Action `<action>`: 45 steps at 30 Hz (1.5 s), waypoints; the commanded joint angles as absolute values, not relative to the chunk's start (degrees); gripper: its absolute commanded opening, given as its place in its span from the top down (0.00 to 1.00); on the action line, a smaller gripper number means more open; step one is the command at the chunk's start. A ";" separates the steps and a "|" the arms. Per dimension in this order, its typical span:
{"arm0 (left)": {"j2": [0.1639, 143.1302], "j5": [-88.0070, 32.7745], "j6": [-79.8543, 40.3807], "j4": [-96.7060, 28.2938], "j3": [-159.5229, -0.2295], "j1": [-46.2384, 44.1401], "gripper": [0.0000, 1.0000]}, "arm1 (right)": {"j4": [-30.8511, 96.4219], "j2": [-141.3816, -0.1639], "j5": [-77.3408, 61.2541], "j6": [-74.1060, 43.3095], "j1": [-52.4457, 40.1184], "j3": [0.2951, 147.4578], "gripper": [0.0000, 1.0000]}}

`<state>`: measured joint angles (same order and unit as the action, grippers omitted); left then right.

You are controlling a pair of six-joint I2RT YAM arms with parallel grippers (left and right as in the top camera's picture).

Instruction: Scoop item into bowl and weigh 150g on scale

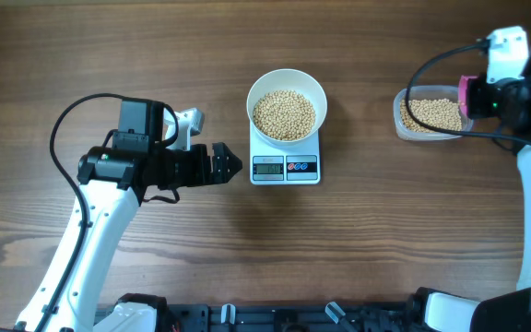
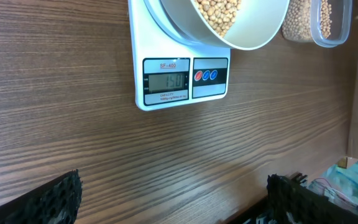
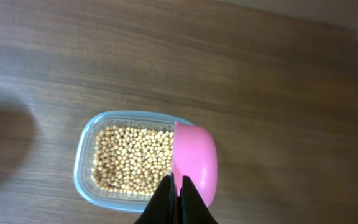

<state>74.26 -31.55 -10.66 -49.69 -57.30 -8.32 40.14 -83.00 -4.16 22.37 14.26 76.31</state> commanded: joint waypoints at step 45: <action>74.17 -32.25 -10.76 -49.52 -58.48 -8.54 0.00 | 68.90 -83.42 -34.79 7.22 9.30 76.38 0.96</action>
